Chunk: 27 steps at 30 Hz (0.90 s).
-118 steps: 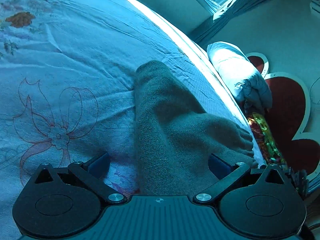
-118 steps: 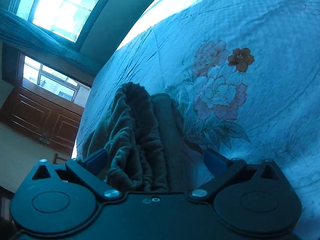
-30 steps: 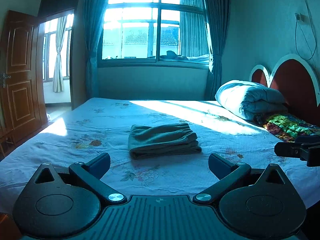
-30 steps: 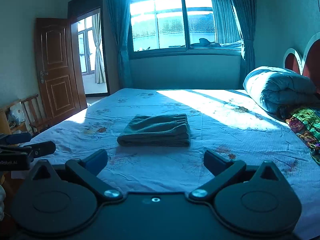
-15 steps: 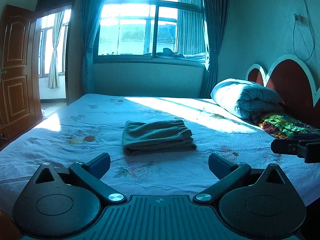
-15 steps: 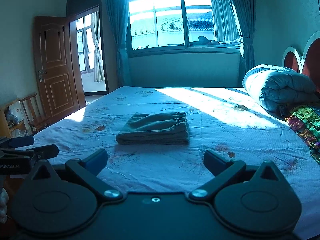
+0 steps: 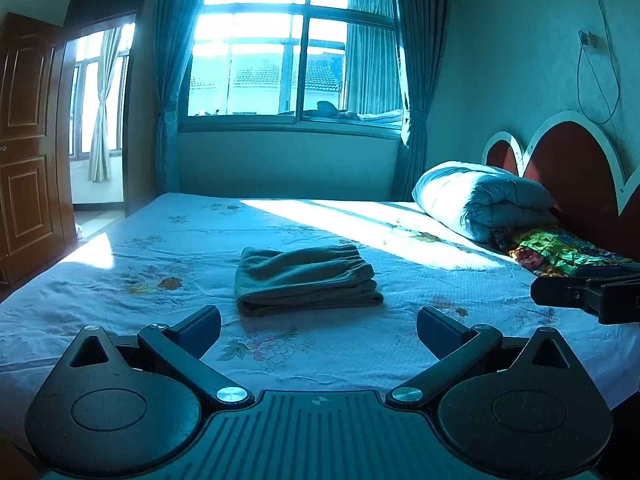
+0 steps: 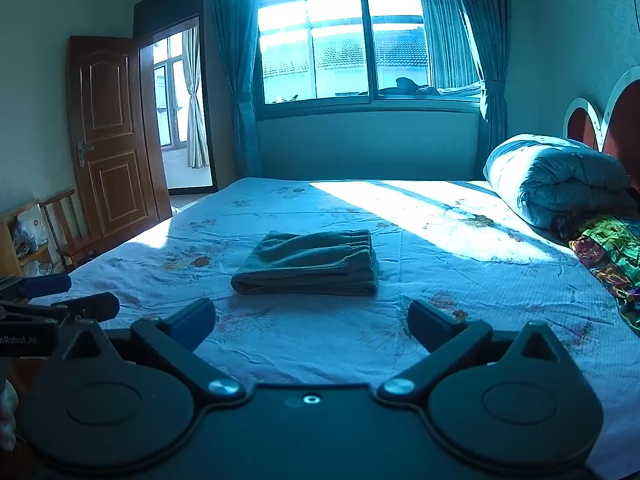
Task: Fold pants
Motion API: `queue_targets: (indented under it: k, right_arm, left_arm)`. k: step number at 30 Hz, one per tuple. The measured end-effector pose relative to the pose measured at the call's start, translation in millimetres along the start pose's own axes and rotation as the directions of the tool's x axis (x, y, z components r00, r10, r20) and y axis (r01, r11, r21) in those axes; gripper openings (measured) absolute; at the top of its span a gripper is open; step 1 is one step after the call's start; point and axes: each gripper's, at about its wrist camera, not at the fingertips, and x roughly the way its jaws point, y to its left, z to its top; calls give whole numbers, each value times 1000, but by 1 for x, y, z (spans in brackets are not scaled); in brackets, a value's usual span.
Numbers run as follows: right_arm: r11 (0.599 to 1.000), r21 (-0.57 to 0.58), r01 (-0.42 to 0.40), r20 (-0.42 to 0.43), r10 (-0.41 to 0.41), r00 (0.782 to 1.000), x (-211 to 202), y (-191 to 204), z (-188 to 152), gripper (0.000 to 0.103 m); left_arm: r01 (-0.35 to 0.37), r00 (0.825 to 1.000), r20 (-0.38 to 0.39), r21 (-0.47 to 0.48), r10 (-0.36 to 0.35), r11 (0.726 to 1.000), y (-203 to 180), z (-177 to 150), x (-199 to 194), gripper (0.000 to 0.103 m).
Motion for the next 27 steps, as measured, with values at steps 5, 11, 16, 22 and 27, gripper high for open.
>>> queue_targets:
  k: [5, 11, 16, 22, 27]
  right_arm:
    - [1000, 0, 1, 2, -1, 1000, 0, 1, 0, 97]
    - [1000, -4, 4, 6, -4, 1000, -1, 1, 0, 97]
    - [1000, -4, 4, 4, -4, 1000, -1, 1, 0, 97]
    - [1000, -4, 3, 3, -3, 1000, -2, 3, 0, 97]
    - [1000, -6, 0, 8, 0, 1000, -3, 4, 1, 97]
  left_arm:
    - [0, 1000, 0, 0, 0, 1000, -3, 1, 0, 103]
    - [5, 1000, 3, 3, -5, 1000, -3, 0, 0, 103]
    - [8, 1000, 0, 2, -8, 1000, -2, 1, 1, 103]
    - [8, 1000, -2, 3, -8, 1000, -2, 1, 1, 103]
    - [10, 1000, -1, 7, -10, 1000, -2, 1, 1, 103]
